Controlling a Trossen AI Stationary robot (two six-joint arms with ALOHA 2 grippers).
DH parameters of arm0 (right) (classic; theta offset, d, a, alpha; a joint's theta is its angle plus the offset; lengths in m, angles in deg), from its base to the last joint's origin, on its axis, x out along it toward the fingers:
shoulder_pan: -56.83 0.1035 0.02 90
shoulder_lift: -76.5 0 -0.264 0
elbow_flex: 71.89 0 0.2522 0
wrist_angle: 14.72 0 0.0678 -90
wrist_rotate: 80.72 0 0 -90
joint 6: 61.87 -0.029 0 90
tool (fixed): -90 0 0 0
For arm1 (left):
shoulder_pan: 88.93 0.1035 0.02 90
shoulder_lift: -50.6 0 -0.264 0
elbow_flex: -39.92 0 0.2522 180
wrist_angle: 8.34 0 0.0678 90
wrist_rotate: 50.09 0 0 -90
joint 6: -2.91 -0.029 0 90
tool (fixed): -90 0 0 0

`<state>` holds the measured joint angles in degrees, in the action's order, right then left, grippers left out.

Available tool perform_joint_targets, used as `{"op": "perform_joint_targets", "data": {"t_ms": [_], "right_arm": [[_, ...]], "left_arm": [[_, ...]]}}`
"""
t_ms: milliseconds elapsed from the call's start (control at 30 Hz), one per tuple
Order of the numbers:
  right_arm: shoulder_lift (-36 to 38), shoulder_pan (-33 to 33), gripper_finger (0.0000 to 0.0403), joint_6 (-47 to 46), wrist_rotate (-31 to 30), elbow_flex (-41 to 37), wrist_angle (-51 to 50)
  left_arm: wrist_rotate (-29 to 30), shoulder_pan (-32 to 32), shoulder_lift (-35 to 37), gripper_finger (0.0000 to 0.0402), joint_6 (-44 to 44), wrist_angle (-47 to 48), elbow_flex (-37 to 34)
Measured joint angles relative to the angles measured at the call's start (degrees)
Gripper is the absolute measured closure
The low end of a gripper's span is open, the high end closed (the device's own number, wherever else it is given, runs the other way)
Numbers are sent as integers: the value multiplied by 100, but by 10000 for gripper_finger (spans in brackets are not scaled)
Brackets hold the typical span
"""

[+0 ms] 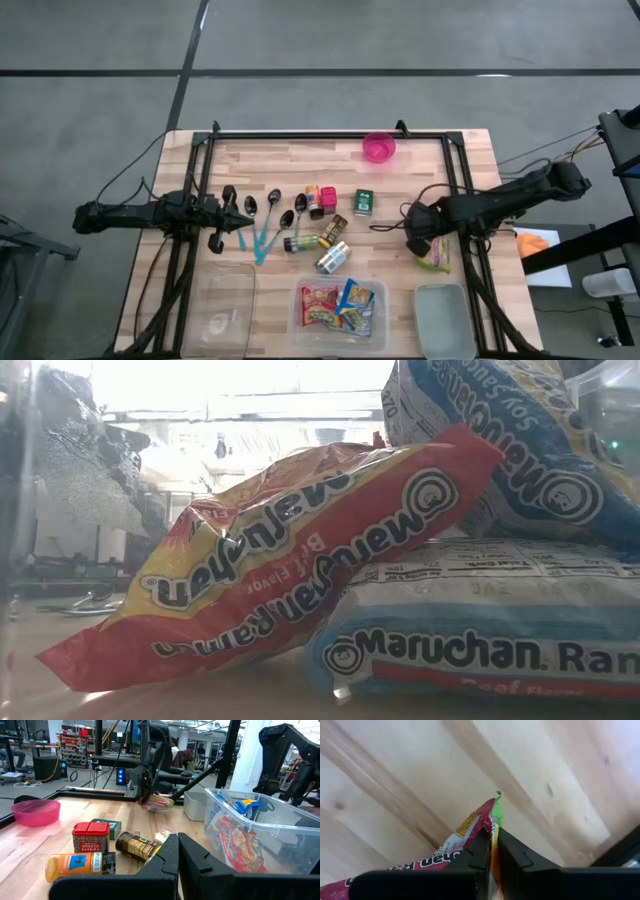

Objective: Pick & Place Food Item
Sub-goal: Put the green noodle pack into the white bin

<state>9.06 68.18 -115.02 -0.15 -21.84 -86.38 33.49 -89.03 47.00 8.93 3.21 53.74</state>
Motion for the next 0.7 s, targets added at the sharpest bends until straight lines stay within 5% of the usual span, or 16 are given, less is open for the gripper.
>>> {"op": "perform_joint_targets", "data": {"t_ms": [367,700], "right_arm": [[925,-1,386,422,-428,358,802],[1711,0,386,1435,-578,370,2556]], "left_arm": [[0,0,0,401,0,1,1],[0,0,0,401,0,-1,1]]}}
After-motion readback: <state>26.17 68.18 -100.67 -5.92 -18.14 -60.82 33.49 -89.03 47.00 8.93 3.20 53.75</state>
